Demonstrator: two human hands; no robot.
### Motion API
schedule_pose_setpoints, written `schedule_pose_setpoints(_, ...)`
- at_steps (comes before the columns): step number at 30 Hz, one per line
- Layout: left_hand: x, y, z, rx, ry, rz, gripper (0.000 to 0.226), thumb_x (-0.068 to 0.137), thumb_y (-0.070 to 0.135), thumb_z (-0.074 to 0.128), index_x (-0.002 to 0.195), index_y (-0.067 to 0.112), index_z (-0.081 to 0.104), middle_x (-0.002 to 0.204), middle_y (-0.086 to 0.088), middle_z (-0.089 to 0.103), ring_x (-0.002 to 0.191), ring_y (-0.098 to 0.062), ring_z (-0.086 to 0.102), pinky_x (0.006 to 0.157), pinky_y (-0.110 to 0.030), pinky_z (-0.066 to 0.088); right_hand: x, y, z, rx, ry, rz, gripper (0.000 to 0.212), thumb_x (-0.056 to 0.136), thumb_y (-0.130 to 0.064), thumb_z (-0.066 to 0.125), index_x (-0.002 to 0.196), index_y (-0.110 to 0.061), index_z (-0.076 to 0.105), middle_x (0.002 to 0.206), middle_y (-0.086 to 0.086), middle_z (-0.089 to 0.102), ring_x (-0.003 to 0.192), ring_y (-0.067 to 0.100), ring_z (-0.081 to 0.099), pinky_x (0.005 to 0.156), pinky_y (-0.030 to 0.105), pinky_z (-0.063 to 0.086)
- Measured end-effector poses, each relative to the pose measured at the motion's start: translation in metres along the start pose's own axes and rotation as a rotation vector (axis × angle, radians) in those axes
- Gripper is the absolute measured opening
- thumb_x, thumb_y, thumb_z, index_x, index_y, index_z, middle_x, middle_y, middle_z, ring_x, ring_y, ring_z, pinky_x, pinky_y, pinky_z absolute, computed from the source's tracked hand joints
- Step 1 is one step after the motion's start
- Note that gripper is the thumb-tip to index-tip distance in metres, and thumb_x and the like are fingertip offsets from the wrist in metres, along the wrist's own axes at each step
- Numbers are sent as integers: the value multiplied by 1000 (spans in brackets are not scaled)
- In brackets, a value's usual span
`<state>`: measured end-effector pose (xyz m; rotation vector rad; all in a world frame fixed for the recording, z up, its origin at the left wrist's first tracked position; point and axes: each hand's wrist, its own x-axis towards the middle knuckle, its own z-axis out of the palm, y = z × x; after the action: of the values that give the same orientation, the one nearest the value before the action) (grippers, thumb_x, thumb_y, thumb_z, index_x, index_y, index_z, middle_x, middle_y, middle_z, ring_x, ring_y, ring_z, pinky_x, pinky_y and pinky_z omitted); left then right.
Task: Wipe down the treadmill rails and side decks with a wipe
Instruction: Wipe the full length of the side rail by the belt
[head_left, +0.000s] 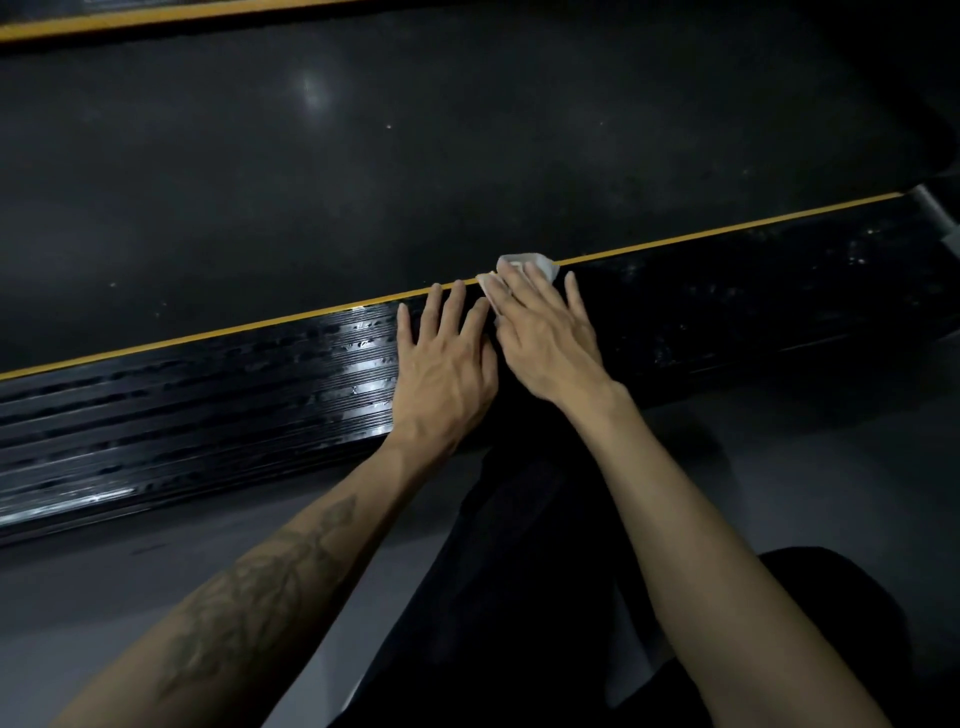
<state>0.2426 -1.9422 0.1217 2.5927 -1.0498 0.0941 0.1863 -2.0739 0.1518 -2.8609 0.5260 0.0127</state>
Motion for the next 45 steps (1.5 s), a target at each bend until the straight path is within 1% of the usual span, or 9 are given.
schedule_pose_setpoints(7,1,1,0,0,-1,-5,57,101,40,30,149,17,49,164,-11,36,156,-30,23,125,-60,16,-12,7,6,-24,69,122,57,110,-31,29,165,-17,16,173,2,8,160,23,5,127,52,-1)
schedule_pose_setpoints(12,0,1,-1,-2,-8,-2,61,100,44,27,151,17,48,165,-12,34,156,-30,22,125,-60,15,0,14,3,-22,28,33,56,111,-32,27,165,-28,13,173,-4,4,160,19,-1,128,52,-4)
schedule_pose_setpoints(17,0,2,-2,5,-15,-3,61,101,44,27,151,17,47,165,-11,33,156,-30,21,125,-60,15,-10,22,5,-7,116,206,58,110,-33,28,165,-20,16,173,2,8,160,21,4,127,53,-2)
schedule_pose_setpoints(23,1,2,-3,9,-35,14,62,101,45,26,153,17,45,166,-11,32,157,-31,19,125,-60,14,-5,13,2,-21,47,91,57,110,-32,27,165,-23,17,173,0,8,160,21,4,127,52,-2)
schedule_pose_setpoints(29,1,2,-1,31,-32,47,61,102,45,30,154,18,44,165,-10,34,157,-30,20,125,-60,15,-16,22,1,-2,94,229,59,110,-32,26,165,-17,13,173,5,3,160,20,0,127,49,-4)
schedule_pose_setpoints(34,1,4,-2,12,-37,53,64,100,47,27,154,18,44,166,-9,33,157,-29,18,126,-58,12,-20,12,3,45,76,152,56,110,-30,31,164,-19,22,173,3,9,160,21,4,127,49,-3)
schedule_pose_setpoints(37,1,5,-4,-5,-64,62,66,100,49,25,156,19,41,168,-7,28,158,-26,14,127,-56,9,-15,25,-2,14,60,148,57,110,-31,29,165,-26,17,173,-3,4,160,18,1,126,51,-7)
schedule_pose_setpoints(42,1,6,-5,3,-79,64,67,100,52,25,157,20,39,169,-6,25,159,-25,12,127,-56,8,-30,14,1,-15,74,273,61,109,-34,25,165,-17,8,173,4,-1,160,20,-4,127,50,-6)
schedule_pose_setpoints(45,1,6,-4,-13,-85,58,65,102,52,26,157,20,39,169,-7,25,159,-25,11,127,-55,7,-25,5,5,-85,42,178,61,109,-36,24,165,-16,9,173,6,0,160,22,-2,127,51,-5)
